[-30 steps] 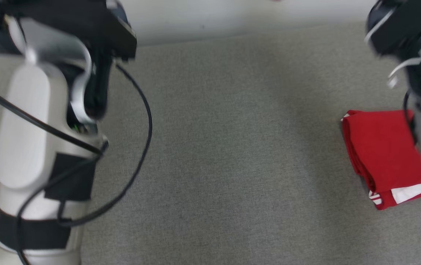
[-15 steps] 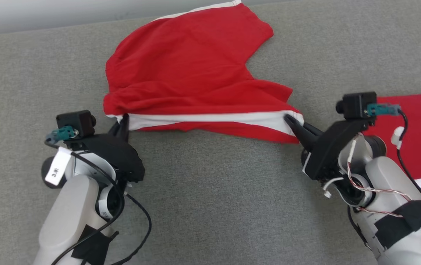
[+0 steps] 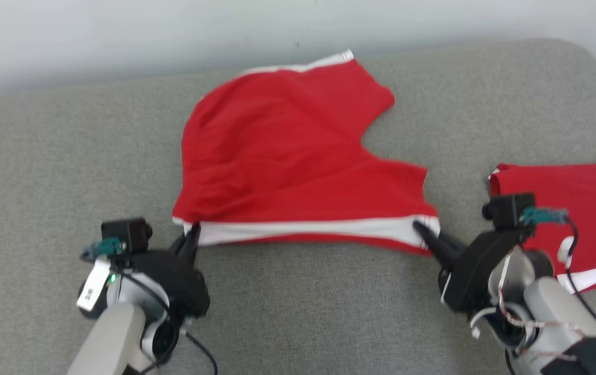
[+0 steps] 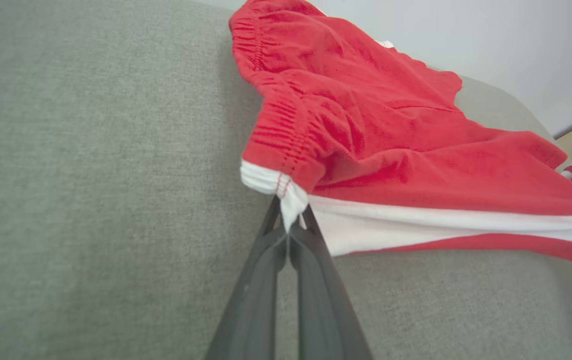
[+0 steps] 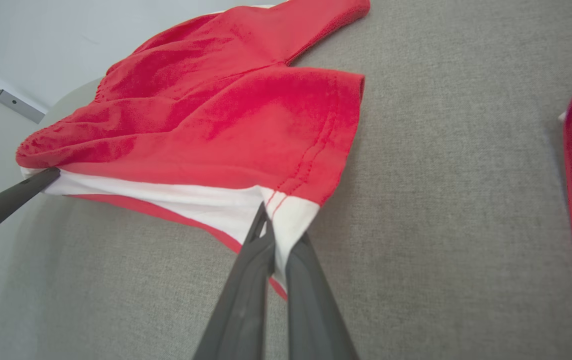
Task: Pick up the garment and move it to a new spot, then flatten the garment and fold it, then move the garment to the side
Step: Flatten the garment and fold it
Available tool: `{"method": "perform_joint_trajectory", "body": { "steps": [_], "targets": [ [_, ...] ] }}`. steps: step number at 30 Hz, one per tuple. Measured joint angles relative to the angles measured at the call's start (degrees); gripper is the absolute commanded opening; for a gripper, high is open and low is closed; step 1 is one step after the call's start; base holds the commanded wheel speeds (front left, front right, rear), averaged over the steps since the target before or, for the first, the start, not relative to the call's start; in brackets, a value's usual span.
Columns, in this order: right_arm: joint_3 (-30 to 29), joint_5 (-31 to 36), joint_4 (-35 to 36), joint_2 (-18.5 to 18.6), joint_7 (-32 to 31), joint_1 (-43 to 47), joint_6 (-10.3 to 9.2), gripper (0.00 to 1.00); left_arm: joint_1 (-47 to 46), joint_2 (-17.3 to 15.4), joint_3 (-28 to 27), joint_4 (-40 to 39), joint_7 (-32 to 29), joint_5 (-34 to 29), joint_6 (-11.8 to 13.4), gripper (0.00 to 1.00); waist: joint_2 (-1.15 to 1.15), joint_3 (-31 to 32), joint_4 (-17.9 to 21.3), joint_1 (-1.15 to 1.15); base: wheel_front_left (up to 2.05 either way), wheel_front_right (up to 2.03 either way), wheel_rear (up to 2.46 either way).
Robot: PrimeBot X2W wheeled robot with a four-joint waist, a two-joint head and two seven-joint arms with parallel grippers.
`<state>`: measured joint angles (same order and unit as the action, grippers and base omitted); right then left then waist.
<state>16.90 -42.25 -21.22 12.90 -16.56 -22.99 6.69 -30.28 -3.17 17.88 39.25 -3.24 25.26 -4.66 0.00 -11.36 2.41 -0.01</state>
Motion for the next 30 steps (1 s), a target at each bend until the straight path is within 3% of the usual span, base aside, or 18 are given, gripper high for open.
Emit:
{"method": "perform_joint_trajectory", "body": {
  "steps": [15, 16, 17, 18, 19, 30],
  "targets": [
    [3.86, 1.85, 5.14, 2.23, 0.42, 16.95, 0.37, 0.00, 14.16, -0.81, 1.43, 2.66, 0.51, 2.02, -1.89, 0.02, -0.01, 11.06, -1.09, -0.01, 0.00, 0.00, 0.00],
    [3.85, 1.85, 5.65, 2.35, 0.42, 17.77, 0.33, 0.00, 14.81, -0.90, 1.59, 2.48, 0.51, 2.02, -1.90, 0.22, -0.01, 11.56, -1.05, -0.01, 0.00, 0.00, 0.00],
    [3.92, 1.82, 5.91, 2.45, 0.30, 18.31, 0.32, 0.00, 15.24, -0.92, 1.66, 2.49, 0.51, 2.02, -1.90, 0.75, -0.01, 11.99, -1.01, -0.01, 0.00, 0.00, 0.00],
    [4.05, 1.68, 6.24, 2.56, -0.13, 18.80, 0.33, 0.49, 15.56, -0.98, 1.74, 2.44, 0.48, 2.01, -1.90, 1.00, -0.01, 12.33, -0.96, -0.01, 0.00, 0.00, 0.00],
    [4.35, 1.67, 6.42, 2.64, -0.18, 19.22, 0.33, 1.00, 15.87, -1.19, 1.97, 2.44, 0.47, 2.00, -1.90, 1.00, -0.01, 12.59, -0.91, -0.01, 0.00, 0.00, 0.00],
    [5.08, 3.46, 7.05, 6.20, -2.09, 22.29, -0.86, 1.00, 19.44, -3.75, 1.82, 1.33, -0.75, 2.02, -1.90, 1.00, 0.00, 13.59, -1.57, 0.00, 0.00, 0.00, 0.00]
  ]
}}
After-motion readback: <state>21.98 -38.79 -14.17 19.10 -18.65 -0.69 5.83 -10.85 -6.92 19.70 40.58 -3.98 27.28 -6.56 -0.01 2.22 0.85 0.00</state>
